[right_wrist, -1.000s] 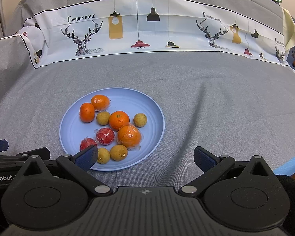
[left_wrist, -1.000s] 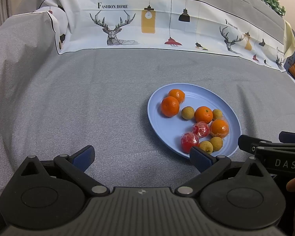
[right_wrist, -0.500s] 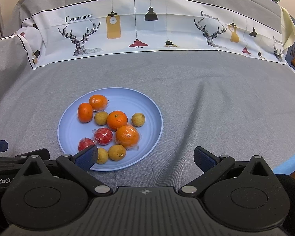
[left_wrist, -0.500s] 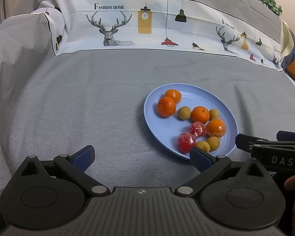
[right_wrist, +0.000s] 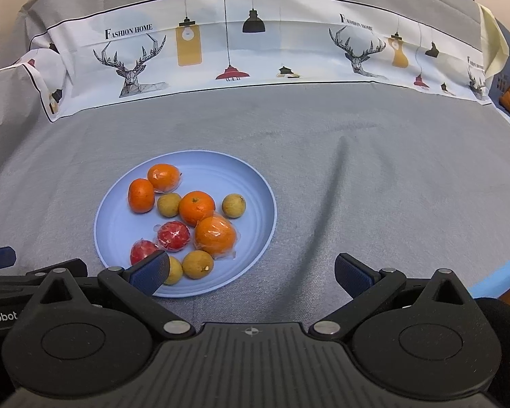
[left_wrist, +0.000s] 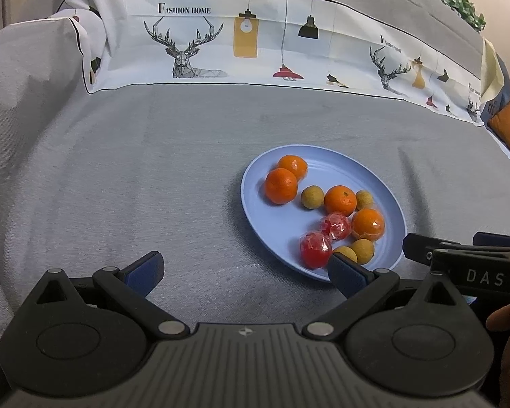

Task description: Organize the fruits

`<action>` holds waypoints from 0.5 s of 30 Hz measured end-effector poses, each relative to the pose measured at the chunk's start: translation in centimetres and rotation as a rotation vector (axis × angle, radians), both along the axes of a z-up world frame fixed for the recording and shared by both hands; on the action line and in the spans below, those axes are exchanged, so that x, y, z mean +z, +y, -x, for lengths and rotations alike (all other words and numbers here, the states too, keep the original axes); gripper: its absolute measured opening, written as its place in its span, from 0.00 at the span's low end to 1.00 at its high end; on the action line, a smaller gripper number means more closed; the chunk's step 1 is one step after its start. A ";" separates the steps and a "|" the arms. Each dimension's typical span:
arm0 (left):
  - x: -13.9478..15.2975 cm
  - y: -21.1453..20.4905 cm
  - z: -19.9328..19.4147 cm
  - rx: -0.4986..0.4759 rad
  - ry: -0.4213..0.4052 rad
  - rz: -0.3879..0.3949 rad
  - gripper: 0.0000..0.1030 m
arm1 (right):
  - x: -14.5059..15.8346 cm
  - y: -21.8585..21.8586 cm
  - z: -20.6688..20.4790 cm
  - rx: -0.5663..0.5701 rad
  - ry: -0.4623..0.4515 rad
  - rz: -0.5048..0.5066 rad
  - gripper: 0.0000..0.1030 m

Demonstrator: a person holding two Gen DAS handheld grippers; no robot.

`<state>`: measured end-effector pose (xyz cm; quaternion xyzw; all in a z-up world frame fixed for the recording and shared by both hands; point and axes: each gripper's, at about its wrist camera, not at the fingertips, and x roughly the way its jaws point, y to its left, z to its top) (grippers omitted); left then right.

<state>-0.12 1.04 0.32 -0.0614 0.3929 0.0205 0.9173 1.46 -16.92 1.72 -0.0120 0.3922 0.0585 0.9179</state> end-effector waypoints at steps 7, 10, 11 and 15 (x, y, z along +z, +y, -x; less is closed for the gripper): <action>-0.4 0.2 -0.5 -0.001 0.013 0.020 1.00 | 0.1 -0.4 -0.4 -0.025 0.001 -0.030 0.99; -0.6 0.3 -0.8 -0.002 0.014 0.030 1.00 | 0.2 -0.6 -0.5 -0.045 -0.003 -0.044 0.99; -0.7 0.3 -0.8 -0.003 0.015 0.034 1.00 | 0.2 -0.7 -0.5 -0.050 -0.005 -0.049 0.99; -0.9 0.5 -1.1 -0.005 0.021 0.055 1.00 | 0.3 -1.0 -0.7 -0.065 -0.007 -0.063 0.99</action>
